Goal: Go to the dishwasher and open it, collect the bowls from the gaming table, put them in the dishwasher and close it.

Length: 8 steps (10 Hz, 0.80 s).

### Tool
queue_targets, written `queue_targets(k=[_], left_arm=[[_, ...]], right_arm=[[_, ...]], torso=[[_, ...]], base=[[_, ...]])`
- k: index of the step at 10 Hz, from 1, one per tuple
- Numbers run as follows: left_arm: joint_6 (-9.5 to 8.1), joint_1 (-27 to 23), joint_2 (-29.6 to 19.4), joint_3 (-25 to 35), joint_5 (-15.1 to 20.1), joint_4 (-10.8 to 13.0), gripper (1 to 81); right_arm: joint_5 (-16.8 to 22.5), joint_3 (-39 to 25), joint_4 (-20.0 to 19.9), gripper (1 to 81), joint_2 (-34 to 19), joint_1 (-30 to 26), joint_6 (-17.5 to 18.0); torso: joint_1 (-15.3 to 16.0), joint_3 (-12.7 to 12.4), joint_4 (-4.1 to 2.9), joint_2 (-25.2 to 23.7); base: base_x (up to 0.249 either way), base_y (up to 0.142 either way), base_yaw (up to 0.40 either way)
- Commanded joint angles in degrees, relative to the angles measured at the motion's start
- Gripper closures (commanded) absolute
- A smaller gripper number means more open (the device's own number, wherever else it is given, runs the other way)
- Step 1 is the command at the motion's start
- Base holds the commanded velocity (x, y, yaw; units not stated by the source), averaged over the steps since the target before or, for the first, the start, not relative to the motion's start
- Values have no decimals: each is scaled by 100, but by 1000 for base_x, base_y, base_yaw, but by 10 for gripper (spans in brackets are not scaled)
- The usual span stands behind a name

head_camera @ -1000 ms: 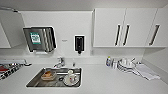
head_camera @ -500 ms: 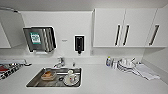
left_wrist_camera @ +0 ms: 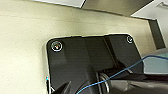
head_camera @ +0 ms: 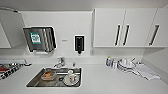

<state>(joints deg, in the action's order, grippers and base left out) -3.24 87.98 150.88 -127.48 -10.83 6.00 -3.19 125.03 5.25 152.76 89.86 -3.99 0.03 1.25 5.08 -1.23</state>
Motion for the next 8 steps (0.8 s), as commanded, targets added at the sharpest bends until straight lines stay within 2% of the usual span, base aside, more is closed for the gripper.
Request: queue_targets(k=[1,2,4,7,8], left_arm=[[8,-162,-968,1142,-86,59,10],[8,-162,-1348,1593,-209,51,10],[16,-162,-2266,2677,-489,59,10],[17,-162,-3457,3877,-885,102,10],[8,-162,-3827,4230,-1035,226,10]], right_arm=[[293,-1311,-95,10,-952,-305,55],[293,-1762,-130,10,-1306,-366,73],[293,-2567,-121,10,-2031,-490,223],[258,-3590,-139,10,-2975,-727,240],[258,-3855,-139,10,-3240,-806,319]], torso=[[0,0,0,0],[369,0,0,-573],[406,0,0,-638],[761,-2,0,-1209],[887,-2,0,-1412]], base=[[0,0,0],[0,0,0],[0,0,0],[0,0,0],[0,0,0]])
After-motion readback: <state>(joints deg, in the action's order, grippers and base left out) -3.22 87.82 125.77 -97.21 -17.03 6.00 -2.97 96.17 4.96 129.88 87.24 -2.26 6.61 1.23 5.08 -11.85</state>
